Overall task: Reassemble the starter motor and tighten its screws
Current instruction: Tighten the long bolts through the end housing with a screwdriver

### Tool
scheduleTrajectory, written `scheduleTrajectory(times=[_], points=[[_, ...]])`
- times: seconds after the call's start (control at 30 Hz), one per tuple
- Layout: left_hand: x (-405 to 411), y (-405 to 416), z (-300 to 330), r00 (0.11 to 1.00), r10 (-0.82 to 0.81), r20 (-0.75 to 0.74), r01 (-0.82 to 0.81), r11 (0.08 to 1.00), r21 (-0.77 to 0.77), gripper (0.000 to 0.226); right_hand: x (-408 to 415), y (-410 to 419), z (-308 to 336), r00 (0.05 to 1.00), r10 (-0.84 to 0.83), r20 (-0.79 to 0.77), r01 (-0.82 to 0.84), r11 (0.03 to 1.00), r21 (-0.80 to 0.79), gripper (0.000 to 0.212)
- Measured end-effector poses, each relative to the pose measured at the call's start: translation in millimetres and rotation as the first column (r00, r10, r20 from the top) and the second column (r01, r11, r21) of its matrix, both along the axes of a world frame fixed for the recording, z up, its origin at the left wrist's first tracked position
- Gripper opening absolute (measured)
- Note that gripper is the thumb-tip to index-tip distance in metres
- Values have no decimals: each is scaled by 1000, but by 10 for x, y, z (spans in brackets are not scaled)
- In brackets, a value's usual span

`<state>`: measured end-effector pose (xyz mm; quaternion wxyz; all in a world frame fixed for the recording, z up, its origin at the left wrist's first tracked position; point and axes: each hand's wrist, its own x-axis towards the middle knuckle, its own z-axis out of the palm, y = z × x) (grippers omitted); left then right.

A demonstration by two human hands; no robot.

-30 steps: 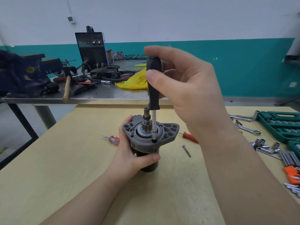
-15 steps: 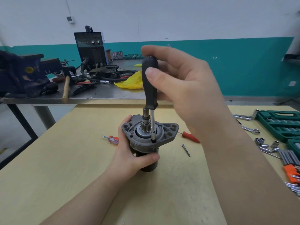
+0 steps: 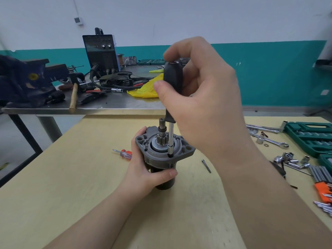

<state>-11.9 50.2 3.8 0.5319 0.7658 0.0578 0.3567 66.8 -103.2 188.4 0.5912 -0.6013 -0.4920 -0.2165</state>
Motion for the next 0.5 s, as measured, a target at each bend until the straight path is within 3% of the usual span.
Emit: scheduleTrajectory(times=[0.07, 0.13, 0.27, 0.33, 0.5], points=[[6, -6, 3, 1000, -1, -6, 1, 1000, 13, 121, 0, 8, -2, 1000, -6, -3, 6, 1000, -3, 25], [3, -16, 10, 1000, -7, -13, 7, 1000, -1, 119, 41, -6, 22, 987, 123, -107, -127, 992, -24, 22], [-11, -27, 19, 1000, -18, -11, 17, 1000, -11, 120, 182, -87, 52, 760, 512, -400, -544, 838, 40, 19], [-14, -34, 25, 1000, -26, -11, 25, 999, -22, 120, 230, -108, 39, 688, 582, -433, -628, 777, 46, 23], [-15, -42, 39, 999, -49, -23, 48, 999, -22, 120, 291, -68, -29, 620, 651, -439, -710, 703, 39, 34]])
